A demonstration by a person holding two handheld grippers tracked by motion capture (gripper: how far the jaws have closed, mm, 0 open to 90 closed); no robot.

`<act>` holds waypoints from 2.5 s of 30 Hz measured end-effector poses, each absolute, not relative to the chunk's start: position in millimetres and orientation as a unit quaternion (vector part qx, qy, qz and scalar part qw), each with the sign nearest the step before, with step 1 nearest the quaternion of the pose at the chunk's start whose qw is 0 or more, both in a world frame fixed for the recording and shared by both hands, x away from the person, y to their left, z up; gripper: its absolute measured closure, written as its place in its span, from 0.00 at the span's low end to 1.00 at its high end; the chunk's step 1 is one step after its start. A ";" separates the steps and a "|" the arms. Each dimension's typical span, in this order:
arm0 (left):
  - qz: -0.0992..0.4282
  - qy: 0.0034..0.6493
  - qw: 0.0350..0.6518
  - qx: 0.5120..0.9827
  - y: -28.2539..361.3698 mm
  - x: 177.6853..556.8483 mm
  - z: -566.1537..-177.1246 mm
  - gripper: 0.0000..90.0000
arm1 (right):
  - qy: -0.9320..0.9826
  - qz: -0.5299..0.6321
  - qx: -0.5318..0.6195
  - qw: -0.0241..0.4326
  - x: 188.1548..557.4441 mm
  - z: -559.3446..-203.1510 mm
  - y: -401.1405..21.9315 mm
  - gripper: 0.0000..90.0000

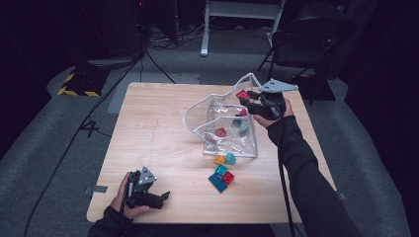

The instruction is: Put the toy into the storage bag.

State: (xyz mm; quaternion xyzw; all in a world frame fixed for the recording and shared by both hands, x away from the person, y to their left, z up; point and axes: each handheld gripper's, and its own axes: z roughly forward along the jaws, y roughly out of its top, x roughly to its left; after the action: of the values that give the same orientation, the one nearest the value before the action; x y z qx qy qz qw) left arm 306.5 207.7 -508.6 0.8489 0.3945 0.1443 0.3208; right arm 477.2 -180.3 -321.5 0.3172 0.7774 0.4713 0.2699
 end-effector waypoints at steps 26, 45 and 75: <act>0.144 0.394 0.321 0.849 207.7 306.4 -508.6 0.01 | 0.770 0.489 0.299 0.280 436.2 -310.6 -212.2 0.52; 0.144 0.396 0.322 0.848 207.5 306.1 -508.7 0.01 | 0.787 0.498 0.259 0.255 374.2 -344.8 -232.2 0.52; 0.143 0.396 0.322 0.848 207.5 306.2 -508.7 0.01 | 0.847 0.447 0.247 0.145 328.6 -472.2 -198.3 0.47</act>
State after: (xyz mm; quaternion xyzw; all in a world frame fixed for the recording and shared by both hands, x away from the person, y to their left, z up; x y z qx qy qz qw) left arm 306.2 207.5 -508.7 0.8480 0.3962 0.1433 0.3215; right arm 328.6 -198.3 -472.2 0.2472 0.8473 0.4473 0.1450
